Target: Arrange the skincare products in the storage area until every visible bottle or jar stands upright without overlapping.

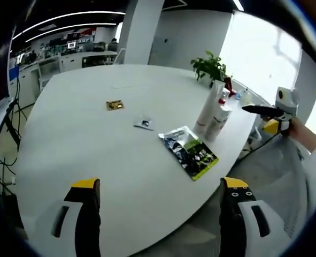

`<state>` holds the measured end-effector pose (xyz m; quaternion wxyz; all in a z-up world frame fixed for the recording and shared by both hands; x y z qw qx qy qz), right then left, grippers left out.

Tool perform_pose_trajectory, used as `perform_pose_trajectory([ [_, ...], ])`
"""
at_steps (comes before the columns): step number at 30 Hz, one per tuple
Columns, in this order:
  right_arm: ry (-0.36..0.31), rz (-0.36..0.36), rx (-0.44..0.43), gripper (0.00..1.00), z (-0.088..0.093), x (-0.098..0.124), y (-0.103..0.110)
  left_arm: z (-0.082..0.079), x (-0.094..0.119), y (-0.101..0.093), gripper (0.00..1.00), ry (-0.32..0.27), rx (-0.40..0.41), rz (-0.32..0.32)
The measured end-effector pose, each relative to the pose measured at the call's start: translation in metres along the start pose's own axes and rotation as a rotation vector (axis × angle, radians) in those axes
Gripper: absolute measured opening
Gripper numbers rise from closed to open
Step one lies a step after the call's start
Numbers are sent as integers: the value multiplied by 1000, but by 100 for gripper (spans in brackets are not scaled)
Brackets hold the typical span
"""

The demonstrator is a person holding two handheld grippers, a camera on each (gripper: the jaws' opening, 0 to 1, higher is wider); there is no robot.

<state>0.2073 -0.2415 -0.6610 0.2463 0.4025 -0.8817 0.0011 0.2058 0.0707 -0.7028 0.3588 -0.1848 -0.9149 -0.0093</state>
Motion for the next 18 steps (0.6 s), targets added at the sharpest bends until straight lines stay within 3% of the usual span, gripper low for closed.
perform_pose_trajectory([
  [6,19,-1,7,97,2,-2,1,-7,-16,2,84,16,24,6],
  [18,39,-8,-2,96,4,-2,1,-21,-53,-10,83,59,-2,22],
])
Point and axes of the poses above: the point that each gripper's makers call its tool centre point, and the gripper's own axes: x roughly backward along the fingers, y roughly to its left, z roughly out of its underside, the point moved 4 cm from there along x, roughly backward along the fingers, and after that the axes turned 11 degrees about -z, right-handed, at the moved point
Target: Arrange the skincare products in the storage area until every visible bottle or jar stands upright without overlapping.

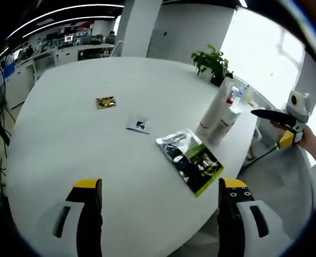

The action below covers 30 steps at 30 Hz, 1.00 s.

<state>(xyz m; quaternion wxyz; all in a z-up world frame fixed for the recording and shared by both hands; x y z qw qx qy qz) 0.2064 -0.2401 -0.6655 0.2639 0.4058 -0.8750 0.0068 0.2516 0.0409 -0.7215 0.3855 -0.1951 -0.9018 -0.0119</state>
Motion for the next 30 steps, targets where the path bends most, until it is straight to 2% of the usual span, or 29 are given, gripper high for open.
perform_pose_trajectory([
  [8,-2,-5,-21,96,0,0,-1,-16,-33,-4,79,50,-37,-4],
  [13,0,-12,-29,95,1,0,0,-28,-53,-2,78,63,-85,-14],
  [19,-9,-10,-37,94,0,1,0,-37,-75,-10,77,73,-150,-29],
  [24,-9,-8,-38,94,0,1,0,-50,-92,-3,75,82,-173,-28],
  [27,-12,-3,-45,94,0,1,-1,-59,-114,2,74,92,-206,-29],
  [28,-13,-2,-46,94,0,1,-1,-56,-111,0,74,92,-213,-31],
  [30,-12,-1,-49,93,1,1,-2,-60,-116,1,74,89,-226,-38],
])
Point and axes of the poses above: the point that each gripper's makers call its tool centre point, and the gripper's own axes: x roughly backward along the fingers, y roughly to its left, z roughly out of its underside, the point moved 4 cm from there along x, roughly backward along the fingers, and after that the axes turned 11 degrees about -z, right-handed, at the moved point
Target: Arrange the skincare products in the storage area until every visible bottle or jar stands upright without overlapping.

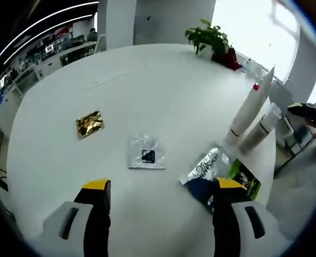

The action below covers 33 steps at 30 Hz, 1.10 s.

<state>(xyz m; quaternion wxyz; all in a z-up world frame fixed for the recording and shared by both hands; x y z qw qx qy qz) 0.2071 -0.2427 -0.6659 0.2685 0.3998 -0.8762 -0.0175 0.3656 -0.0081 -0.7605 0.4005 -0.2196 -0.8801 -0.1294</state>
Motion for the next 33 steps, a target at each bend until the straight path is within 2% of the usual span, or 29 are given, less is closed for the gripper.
perform_pose_trajectory([
  [3,2,1,0,93,0,0,-1,-13,-16,5,71,-3,-19,-8],
  [8,4,3,-5,93,1,0,-1,-21,-31,13,66,-7,-38,-29],
  [10,5,5,-7,93,1,0,-2,-22,-36,14,66,-2,-40,-31],
  [15,10,8,-8,93,1,0,-2,-22,-52,15,62,23,-105,-33],
  [17,11,9,-8,93,2,0,-3,-23,-50,15,61,30,-123,-43],
  [19,13,10,-7,93,2,0,-3,-24,-58,20,60,38,-131,-38],
  [25,13,13,-10,92,3,0,-3,-24,-69,16,57,60,-145,-37],
  [33,8,19,-16,91,3,0,-4,-24,-68,11,52,74,-144,-38],
])
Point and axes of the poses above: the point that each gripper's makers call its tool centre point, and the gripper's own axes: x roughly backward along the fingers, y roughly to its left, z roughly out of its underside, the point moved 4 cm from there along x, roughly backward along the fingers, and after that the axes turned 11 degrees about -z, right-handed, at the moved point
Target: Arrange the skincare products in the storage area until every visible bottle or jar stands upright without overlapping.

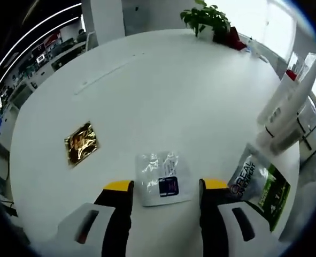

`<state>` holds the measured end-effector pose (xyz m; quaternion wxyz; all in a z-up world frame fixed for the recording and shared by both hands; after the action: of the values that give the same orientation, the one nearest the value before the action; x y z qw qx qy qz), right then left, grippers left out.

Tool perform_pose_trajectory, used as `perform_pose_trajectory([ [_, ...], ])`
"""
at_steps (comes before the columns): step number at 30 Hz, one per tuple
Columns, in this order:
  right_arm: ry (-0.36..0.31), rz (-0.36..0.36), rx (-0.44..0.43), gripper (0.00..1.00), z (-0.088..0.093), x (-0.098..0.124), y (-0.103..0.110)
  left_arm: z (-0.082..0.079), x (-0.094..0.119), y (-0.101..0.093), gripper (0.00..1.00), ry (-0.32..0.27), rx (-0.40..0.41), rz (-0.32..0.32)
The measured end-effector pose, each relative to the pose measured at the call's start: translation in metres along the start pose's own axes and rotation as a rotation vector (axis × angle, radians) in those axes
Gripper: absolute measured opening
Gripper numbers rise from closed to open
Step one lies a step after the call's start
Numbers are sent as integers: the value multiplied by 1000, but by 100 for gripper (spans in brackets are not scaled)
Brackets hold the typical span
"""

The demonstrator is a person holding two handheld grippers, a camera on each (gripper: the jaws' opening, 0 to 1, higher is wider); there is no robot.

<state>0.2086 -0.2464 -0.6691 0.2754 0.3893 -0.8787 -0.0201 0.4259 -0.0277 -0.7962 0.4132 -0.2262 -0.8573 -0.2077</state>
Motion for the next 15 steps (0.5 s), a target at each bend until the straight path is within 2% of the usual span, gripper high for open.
perform_pose_trajectory([
  [5,-2,5,0,91,-1,1,-1,1,0,-2,44,-6,-18,5],
  [8,-1,6,-1,91,-1,1,-1,1,2,-6,43,-18,-49,8],
  [12,-1,9,1,91,0,1,0,1,1,-1,44,-22,-70,10],
  [15,-1,10,0,91,0,1,-1,-1,3,-4,44,-24,-125,13],
])
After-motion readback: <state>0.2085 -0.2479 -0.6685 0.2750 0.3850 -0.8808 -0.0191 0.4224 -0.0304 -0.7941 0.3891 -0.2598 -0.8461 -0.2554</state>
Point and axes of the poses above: the point that each gripper's makers call its tool centre point, and the gripper's own axes: x roughly backward along the fingers, y roughly to its left, z roughly out of its underside, the point moved 4 cm from there along x, roughly backward along the fingers, and after that the axes turned 11 degrees about -z, right-handed, at the moved point
